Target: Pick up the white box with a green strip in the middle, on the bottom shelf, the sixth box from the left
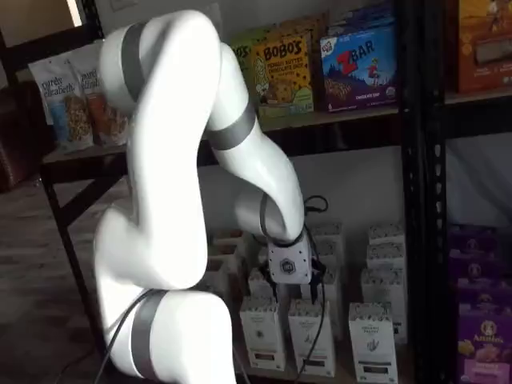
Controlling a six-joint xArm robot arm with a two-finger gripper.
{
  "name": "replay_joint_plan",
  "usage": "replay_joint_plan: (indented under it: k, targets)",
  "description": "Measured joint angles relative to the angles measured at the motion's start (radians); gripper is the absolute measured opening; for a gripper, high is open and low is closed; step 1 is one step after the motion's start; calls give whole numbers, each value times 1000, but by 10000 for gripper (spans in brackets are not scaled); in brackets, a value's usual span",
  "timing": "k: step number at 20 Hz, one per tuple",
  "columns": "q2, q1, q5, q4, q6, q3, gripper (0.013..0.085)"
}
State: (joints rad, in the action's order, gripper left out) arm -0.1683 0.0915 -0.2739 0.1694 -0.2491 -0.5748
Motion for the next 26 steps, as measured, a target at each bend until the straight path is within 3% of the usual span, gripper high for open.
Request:
replay_joint_plan:
  k: [1,3,10,15,24,26]
  targets:
    - [-22,-2,-1,34,-31,-20,850]
    - [-72,0,-7,56,-53,-65,850]
    - [-261,29,-40,43,-68,-252,850]
    - [-397,59,-54,78,-130,-395,850]
    - [-563,128,-58,-23,-102,-589,850]
    - [-578,140,-64,-18,-118,-612,850]
